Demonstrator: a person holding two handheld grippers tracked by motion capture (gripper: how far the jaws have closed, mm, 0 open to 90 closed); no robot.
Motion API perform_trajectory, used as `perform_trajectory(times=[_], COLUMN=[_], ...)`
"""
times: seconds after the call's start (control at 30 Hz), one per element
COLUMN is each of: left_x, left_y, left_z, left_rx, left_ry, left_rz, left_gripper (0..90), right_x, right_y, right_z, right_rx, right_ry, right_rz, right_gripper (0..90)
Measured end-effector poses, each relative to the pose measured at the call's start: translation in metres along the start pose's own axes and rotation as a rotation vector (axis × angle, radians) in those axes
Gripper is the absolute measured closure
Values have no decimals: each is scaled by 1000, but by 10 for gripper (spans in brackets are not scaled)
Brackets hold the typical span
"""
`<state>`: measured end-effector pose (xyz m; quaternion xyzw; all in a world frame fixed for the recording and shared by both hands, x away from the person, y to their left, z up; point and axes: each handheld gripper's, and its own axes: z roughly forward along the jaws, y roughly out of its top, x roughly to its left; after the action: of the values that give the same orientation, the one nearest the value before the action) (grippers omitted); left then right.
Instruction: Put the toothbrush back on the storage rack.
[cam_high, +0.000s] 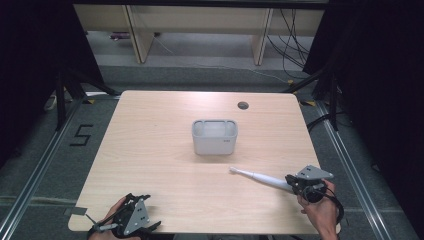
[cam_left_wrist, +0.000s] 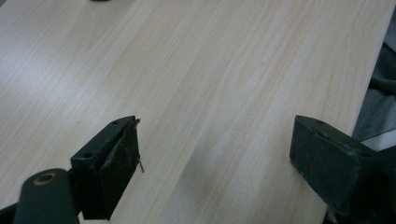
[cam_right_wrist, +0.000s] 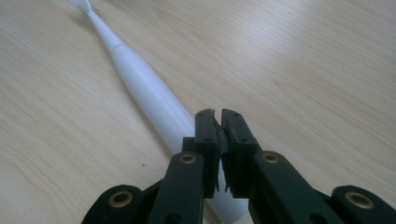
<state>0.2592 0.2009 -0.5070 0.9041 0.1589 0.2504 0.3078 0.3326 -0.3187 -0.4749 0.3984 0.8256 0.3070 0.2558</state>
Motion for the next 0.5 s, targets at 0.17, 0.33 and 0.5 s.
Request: perform_trajectory(times=[0.17, 0.33, 0.5], left_x=[-1, 0, 0], left_y=[0, 0, 0], left_z=[0, 0, 0], left_rx=[-5, -1, -2], left_ry=[-5, -2, -4], left_rz=[-5, 0, -3], left_gripper=[154, 154, 154], right_x=[-4, -9, -12], right_y=[-1, -5, -8], right_z=[3, 7, 10], right_rx=[30, 47, 64], right_ry=[-7, -11, -9], right_rz=[37, 40, 55], right_gripper=[868, 870, 871])
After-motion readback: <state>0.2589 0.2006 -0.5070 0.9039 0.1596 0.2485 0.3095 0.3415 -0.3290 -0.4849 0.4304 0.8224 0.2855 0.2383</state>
